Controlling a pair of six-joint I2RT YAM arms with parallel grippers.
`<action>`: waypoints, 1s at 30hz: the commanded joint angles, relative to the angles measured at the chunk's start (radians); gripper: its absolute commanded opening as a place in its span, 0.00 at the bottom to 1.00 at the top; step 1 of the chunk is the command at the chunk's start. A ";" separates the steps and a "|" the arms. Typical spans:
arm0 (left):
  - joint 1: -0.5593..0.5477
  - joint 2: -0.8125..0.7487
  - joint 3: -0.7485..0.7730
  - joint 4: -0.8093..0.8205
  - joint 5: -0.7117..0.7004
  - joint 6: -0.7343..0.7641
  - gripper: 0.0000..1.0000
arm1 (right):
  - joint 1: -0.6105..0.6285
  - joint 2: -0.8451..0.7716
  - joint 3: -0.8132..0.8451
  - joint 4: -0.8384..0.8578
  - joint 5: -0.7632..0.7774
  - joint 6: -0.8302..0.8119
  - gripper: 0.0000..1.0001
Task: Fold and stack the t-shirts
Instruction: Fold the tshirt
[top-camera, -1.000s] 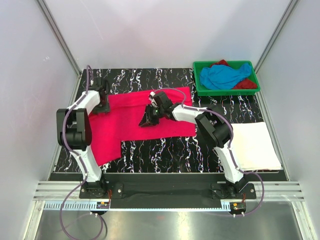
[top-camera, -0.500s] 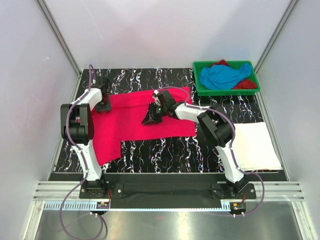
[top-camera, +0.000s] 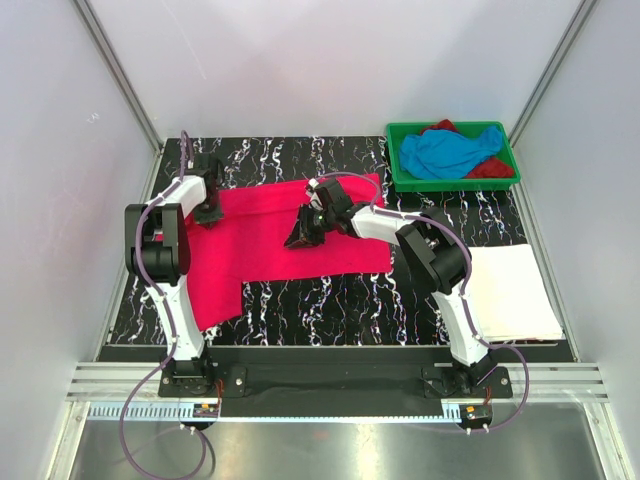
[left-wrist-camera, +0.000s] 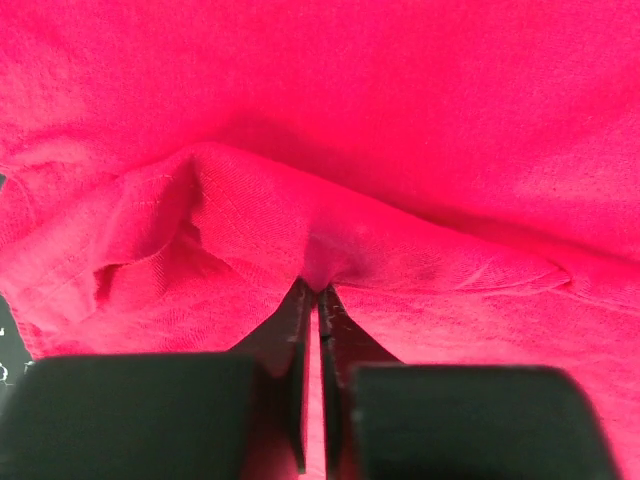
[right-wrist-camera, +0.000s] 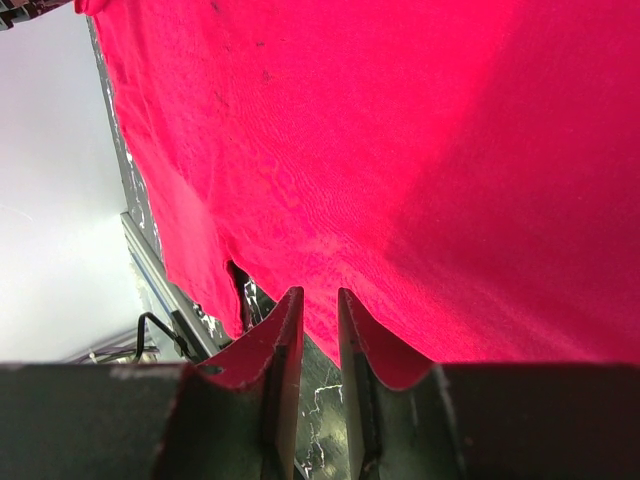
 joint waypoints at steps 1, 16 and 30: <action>0.003 -0.029 0.040 -0.004 -0.005 -0.008 0.00 | -0.008 -0.064 0.005 0.034 -0.023 -0.023 0.27; -0.008 -0.272 -0.177 -0.095 0.192 -0.108 0.00 | -0.008 -0.054 0.028 0.000 -0.026 -0.026 0.26; -0.073 -0.319 -0.268 -0.088 0.369 -0.183 0.02 | -0.007 -0.016 0.027 0.023 -0.023 -0.017 0.26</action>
